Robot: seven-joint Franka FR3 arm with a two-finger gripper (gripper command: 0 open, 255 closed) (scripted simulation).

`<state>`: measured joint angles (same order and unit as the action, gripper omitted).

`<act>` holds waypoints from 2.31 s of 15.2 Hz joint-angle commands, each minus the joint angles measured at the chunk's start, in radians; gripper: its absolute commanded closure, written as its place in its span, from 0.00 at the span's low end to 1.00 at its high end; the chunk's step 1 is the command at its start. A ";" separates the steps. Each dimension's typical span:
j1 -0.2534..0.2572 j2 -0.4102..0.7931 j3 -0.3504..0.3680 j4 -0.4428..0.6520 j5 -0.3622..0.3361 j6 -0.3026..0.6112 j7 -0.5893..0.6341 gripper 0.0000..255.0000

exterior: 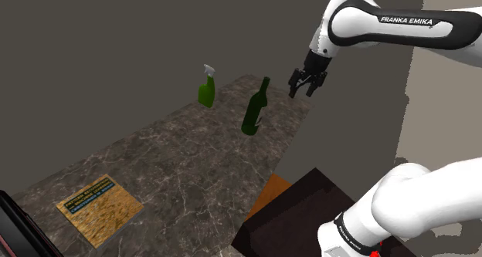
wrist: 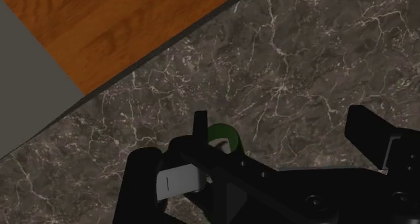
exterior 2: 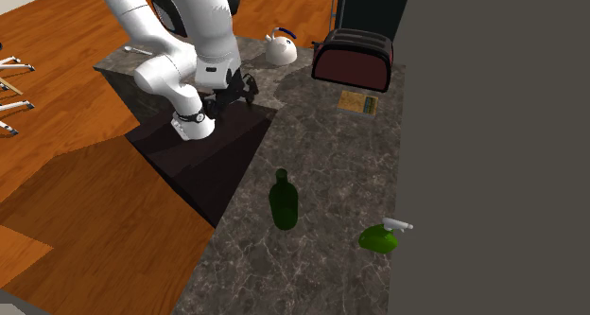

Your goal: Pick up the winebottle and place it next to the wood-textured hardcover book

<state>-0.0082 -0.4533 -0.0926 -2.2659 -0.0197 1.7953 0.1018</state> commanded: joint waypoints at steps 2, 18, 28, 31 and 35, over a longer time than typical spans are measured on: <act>-0.002 0.119 -0.018 0.087 0.009 0.042 -0.014 0.00; -0.027 0.635 -0.061 0.572 0.103 0.104 -0.069 0.00; -0.026 0.650 -0.059 0.517 0.107 0.174 -0.072 0.00; -0.026 0.650 -0.059 0.517 0.107 0.174 -0.072 0.00; -0.026 0.650 -0.059 0.517 0.107 0.174 -0.072 1.00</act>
<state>-0.0339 0.1962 -0.1512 -1.7486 0.0872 1.9690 0.0301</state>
